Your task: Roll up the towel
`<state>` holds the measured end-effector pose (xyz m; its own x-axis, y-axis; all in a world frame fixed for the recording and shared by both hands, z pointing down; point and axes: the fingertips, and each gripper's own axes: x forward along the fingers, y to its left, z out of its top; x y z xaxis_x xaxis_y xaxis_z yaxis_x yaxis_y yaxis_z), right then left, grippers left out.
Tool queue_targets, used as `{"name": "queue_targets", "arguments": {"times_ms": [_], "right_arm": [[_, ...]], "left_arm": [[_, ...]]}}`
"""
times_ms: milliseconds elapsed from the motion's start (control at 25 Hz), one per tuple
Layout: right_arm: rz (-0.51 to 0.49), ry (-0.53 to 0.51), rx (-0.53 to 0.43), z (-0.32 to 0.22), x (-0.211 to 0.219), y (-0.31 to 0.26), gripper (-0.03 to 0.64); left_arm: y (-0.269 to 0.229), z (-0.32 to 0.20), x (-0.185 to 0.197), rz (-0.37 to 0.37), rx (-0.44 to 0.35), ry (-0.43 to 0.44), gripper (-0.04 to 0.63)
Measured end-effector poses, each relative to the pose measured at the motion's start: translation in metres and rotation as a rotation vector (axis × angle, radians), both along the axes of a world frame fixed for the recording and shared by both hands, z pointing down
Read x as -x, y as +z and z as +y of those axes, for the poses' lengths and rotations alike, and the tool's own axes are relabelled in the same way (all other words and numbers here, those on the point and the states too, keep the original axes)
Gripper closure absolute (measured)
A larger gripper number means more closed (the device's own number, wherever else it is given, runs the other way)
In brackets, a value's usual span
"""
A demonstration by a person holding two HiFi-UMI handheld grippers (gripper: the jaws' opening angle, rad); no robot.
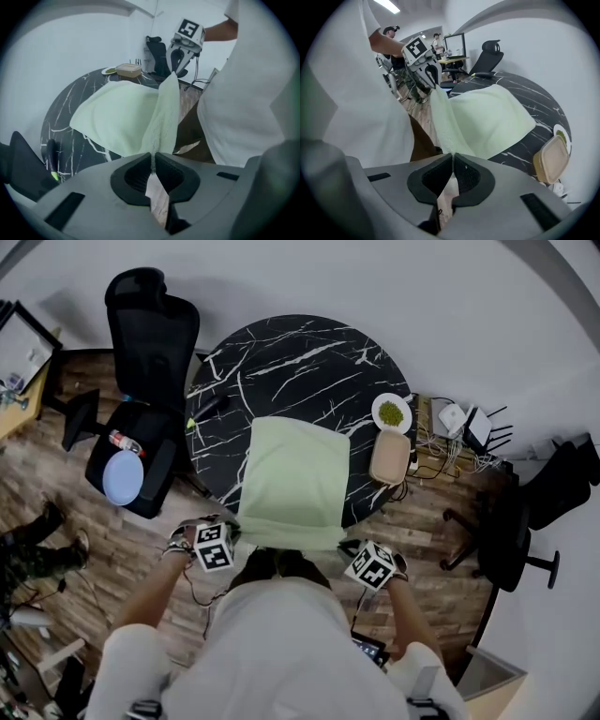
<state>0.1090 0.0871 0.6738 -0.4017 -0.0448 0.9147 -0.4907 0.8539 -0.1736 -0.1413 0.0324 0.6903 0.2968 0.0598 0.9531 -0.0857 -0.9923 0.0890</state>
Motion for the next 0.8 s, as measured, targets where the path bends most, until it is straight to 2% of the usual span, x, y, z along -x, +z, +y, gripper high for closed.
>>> {"name": "queue_targets", "arguments": {"times_ms": [280, 440, 560, 600, 720, 800], "right_arm": [[0.054, 0.061, -0.115, -0.084, -0.016, 0.005, 0.611], [0.106, 0.093, -0.129, -0.123, -0.022, 0.026, 0.611], [0.157, 0.135, -0.146, -0.143, -0.027, 0.048, 0.606], [0.176, 0.147, -0.164, -0.148, -0.028, 0.054, 0.595], [0.224, 0.198, -0.235, -0.157, -0.036, 0.061, 0.557], [0.249, 0.235, -0.284, -0.159, -0.044, 0.061, 0.548]], "left_arm": [[0.005, -0.086, -0.014, -0.015, -0.11, -0.053, 0.574], [0.025, -0.119, -0.024, -0.056, -0.129, -0.076, 0.574], [0.041, -0.134, -0.026, -0.09, -0.147, -0.124, 0.56], [0.044, -0.138, -0.026, -0.092, -0.157, -0.15, 0.539], [0.044, -0.146, -0.029, -0.051, -0.182, -0.241, 0.419], [0.038, -0.153, -0.026, -0.015, -0.213, -0.3, 0.388]]}}
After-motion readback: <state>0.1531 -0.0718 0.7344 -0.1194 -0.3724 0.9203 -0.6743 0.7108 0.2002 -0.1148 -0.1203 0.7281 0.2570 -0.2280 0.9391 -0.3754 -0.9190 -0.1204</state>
